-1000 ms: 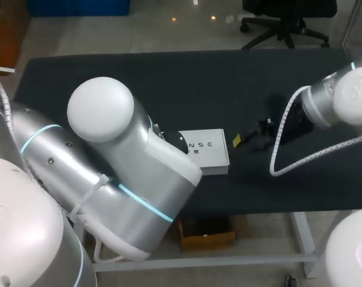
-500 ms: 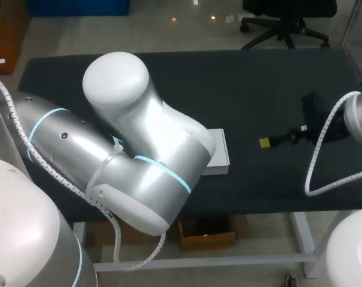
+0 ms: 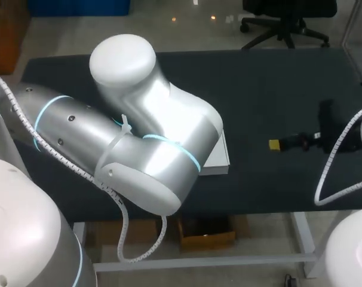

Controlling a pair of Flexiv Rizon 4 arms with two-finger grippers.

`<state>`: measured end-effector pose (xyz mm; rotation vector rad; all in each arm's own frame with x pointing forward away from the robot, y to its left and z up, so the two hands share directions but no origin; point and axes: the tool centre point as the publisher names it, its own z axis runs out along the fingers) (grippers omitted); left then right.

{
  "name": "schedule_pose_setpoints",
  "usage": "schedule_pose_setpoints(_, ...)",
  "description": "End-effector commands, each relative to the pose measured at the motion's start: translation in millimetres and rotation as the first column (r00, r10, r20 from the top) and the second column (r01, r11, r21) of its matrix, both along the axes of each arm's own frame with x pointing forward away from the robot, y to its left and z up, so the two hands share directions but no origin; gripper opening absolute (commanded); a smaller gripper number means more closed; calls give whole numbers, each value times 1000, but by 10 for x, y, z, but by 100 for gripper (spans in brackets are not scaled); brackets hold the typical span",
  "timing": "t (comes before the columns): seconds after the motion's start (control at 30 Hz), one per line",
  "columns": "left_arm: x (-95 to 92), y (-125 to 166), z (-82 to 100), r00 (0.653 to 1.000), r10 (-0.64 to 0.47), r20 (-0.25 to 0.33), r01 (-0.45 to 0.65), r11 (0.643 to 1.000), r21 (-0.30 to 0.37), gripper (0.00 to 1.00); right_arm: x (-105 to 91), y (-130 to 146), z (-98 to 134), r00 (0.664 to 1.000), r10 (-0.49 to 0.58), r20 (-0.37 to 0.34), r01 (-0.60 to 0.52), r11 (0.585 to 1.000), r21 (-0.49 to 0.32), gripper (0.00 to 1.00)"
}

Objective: Assemble the packaging by folding the flat box into shape, placing the metal phone stand inside, and closing the box properly

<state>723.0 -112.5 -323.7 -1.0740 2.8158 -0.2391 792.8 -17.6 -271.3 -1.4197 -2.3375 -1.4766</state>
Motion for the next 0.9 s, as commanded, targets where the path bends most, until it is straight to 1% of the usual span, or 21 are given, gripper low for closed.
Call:
schedule_pose_setpoints(0.03,11,-19,18,1000,0,-6,0,1000,6,100,-15,-8,-4,1000,-1,8,1,1000,8,100)
schedule_pose_setpoints(0.07,11,-19,18,1000,0,-6,0,1000,6,100,-9,-33,-17,999,-3,33,2,1000,15,100)
schedule_pose_setpoints(0.1,5,-48,-18,1000,11,-21,-11,1000,-4,100,-2,-59,-14,999,3,47,-4,1000,27,100)
schedule_pose_setpoints(0.13,-21,-71,-50,999,18,-36,-19,1000,-20,100,20,-85,-8,998,-21,64,21,1000,2,100)
schedule_pose_setpoints(0.17,-28,-103,-81,997,47,-60,-48,999,-23,100,36,-113,7,995,-22,96,22,1000,0,100)
schedule_pose_setpoints(0.2,-54,-141,-107,997,42,-59,-43,999,-27,100,50,-152,31,993,-2,119,-1,1000,26,100)
schedule_pose_setpoints(0.23,-74,-173,-131,996,62,-70,-64,998,-29,100,71,-185,49,990,2,143,-5,1000,18,100)
schedule_pose_setpoints(0.27,-91,-222,-158,993,98,-70,-99,995,-18,100,94,-216,71,985,8,173,-10,1000,8,100)
schedule_pose_setpoints(0.3,-115,-262,-180,992,110,-63,-111,994,-17,100,113,-248,93,979,28,202,-34,999,25,100)
schedule_pose_setpoints(0.33,-133,-302,-199,988,136,-78,-138,990,-21,100,140,-286,113,973,49,225,-56,998,26,100)
schedule_pose_setpoints(0.37,-148,-346,-215,986,148,-72,-149,989,-9,100,179,-318,128,967,40,250,-42,999,4,100)
schedule_pose_setpoints(0.43,-178,-429,-246,977,203,-71,-204,979,0,100,241,-379,161,947,82,312,-84,996,-8,100)
schedule_pose_setpoints(0.47,-195,-486,-263,973,221,-67,-220,975,15,100,289,-420,164,939,77,334,-79,997,-7,100)
schedule_pose_setpoints(0.5,-201,-533,-283,971,227,-74,-227,974,12,100,335,-464,165,932,78,355,-87,996,8,100)
schedule_pose_setpoints(0.53,-207,-566,-296,969,236,-78,-235,972,17,100,359,-488,167,925,83,370,-93,996,9,100)
schedule_pose_setpoints(0.57,-210,-628,-327,962,264,-70,-263,964,30,100,410,-533,163,915,83,395,-90,996,-1,100)
schedule_pose_setpoints(0.6,-211,-669,-353,960,268,-80,-267,963,23,100,451,-567,155,907,86,412,-96,995,4,100)
schedule_pose_setpoints(0.7,-188,-754,-416,946,317,-73,-316,948,27,100,559,-632,143,887,93,452,-96,995,-16,100)
schedule_pose_setpoints(0.83,-138,-817,-463,920,384,-72,-382,923,37,100,700,-695,144,870,95,484,-92,995,-30,100)
schedule_pose_setpoints(0.9,-141,-838,-483,905,421,-60,-419,907,39,100,756,-717,152,862,101,497,-92,995,-43,100)
